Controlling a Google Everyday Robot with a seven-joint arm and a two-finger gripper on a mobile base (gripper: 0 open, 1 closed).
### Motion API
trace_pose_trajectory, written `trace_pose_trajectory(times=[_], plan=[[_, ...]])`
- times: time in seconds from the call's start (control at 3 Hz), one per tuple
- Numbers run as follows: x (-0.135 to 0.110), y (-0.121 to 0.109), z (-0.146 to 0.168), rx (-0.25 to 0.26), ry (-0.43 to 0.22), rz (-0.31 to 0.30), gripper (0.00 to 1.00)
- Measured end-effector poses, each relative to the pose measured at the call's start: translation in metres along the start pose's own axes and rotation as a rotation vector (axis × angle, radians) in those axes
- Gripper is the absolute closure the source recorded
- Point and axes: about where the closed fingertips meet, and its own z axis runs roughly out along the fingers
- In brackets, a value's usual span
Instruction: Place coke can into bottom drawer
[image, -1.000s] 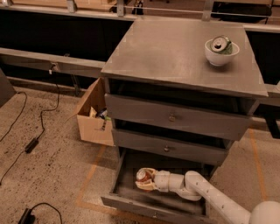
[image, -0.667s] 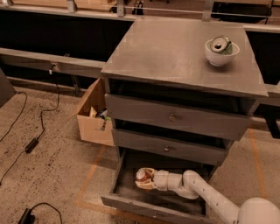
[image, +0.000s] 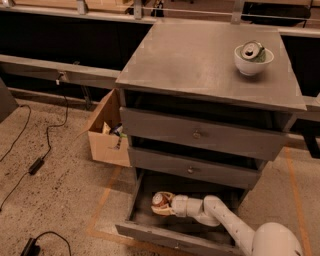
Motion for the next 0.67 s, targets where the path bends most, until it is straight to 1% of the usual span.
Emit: trace_pose_trajectory(times=[0.33, 0.67], plan=[[0.012, -0.003, 0.017, -0.013, -0.019, 0.006, 1.00], [0.028, -0.003, 0.027, -0.004, -0.021, 0.015, 1.00]])
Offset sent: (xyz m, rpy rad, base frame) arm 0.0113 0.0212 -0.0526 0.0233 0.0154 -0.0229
